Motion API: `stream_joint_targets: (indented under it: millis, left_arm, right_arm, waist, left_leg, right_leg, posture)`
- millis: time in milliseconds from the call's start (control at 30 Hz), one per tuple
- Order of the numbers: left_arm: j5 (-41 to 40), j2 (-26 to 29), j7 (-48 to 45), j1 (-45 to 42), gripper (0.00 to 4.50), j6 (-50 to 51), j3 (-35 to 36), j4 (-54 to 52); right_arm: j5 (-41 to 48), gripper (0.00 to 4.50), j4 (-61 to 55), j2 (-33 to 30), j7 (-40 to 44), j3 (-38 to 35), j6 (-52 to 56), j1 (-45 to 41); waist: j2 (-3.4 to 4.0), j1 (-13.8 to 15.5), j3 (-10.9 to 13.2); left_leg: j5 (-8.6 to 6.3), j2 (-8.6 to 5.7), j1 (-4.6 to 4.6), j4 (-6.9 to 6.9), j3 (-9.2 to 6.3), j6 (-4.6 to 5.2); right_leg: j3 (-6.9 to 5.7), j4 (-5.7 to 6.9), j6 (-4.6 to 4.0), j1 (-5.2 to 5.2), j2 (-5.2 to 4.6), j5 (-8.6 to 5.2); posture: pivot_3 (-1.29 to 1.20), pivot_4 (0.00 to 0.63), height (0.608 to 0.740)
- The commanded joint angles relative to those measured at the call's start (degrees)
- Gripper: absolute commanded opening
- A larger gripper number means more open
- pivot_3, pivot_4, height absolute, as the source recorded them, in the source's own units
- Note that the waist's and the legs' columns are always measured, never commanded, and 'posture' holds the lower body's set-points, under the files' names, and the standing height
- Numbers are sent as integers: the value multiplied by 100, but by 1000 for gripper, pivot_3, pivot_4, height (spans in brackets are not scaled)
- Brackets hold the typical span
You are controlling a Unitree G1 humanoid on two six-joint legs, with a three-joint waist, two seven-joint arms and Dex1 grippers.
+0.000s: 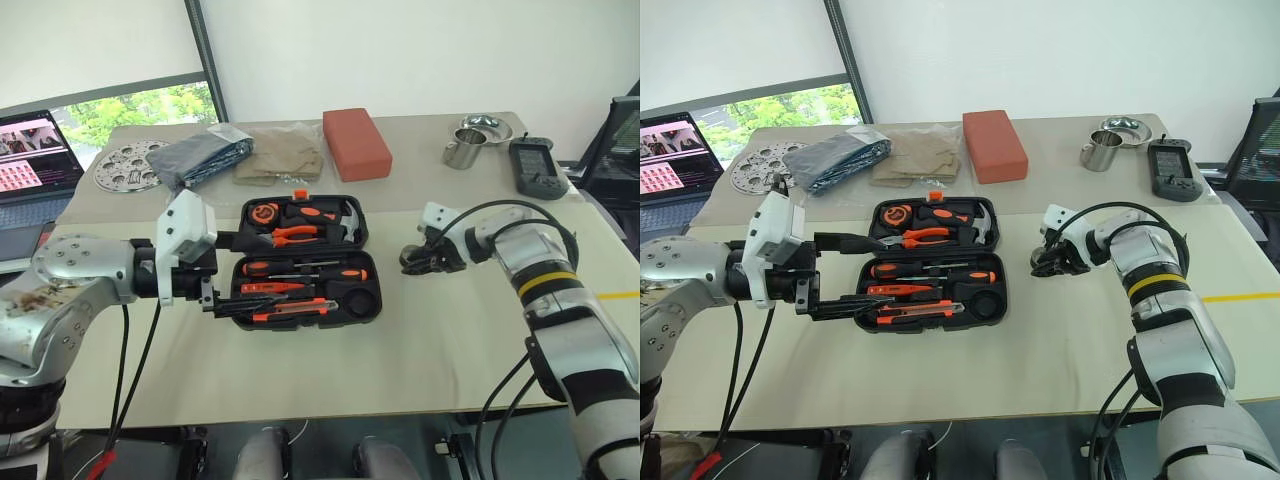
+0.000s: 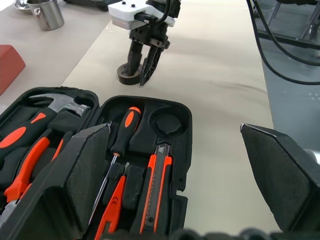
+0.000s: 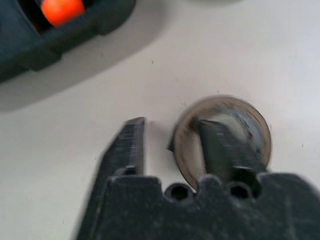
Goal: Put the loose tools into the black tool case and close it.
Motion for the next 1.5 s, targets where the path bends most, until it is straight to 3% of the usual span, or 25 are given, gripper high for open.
stream_joint_targets:
  millis: [33,67,367,467,567,733,1333,1367,1500]
  left_arm:
    - [-129,150,24,46,4500,-7,169,-162]
    - [-136,165,28,52,4500,-17,155,-162]
    - [-169,265,-64,117,4500,-67,118,-112]
    - [-153,304,-115,150,4500,-95,126,-85]
    - [-162,334,-171,122,4500,-98,100,-73]
    - [-162,362,-215,100,4500,-104,89,-53]
    - [-175,478,-263,123,4500,-98,160,-83]
    - [-176,489,-262,129,4500,-93,161,-83]
    - [-187,517,-269,161,4500,-87,188,-91]
  right_arm:
    - [-82,283,54,-16,59,-105,-146,-200]
    - [-89,34,49,-16,63,-119,-156,-206]
    - [-43,34,-926,-189,432,-179,-75,-85]
    - [244,34,-2209,-235,892,-195,435,152]
    - [734,34,-4203,-341,1474,-14,1358,597]
    - [789,34,-5584,-442,1435,309,1904,1074]
    - [489,34,-5367,-134,979,967,1696,1090]
    - [479,630,-5338,-140,998,988,1670,1089]
    - [502,1940,-5303,-160,1030,991,1638,1087]
  waist:
    - [0,-1,0]
    - [1,-2,0]
    - [5,-8,2]
    - [5,-14,2]
    - [6,-1,2]
    - [5,25,1]
    - [5,6,1]
    - [5,6,1]
    - [5,7,1]
  left_leg:
    - [0,0,0,0,0,-1]
    - [0,0,1,0,0,-1]
    - [1,0,2,0,3,-4]
    - [0,3,4,1,3,-5]
    - [-4,10,3,2,2,-11]
    - [-7,9,2,6,0,-13]
    - [-8,5,5,8,2,-10]
    - [-8,5,5,8,3,-10]
    - [-8,5,5,8,3,-10]
  right_leg:
    - [0,0,0,0,1,0]
    - [0,1,0,0,1,0]
    - [3,5,0,-2,2,0]
    - [4,8,0,-2,4,0]
    - [1,11,0,-2,10,0]
    - [-2,15,0,-3,8,0]
    - [1,54,-10,-21,8,-5]
    - [1,54,-10,-21,8,-5]
    - [0,55,-10,-21,9,-6]
  posture:
    - [0,150,740]
    - [0,150,740]
    - [0,150,740]
    - [0,150,740]
    - [0,150,740]
    - [0,150,740]
    - [0,150,740]
    - [0,150,740]
    - [0,150,740]
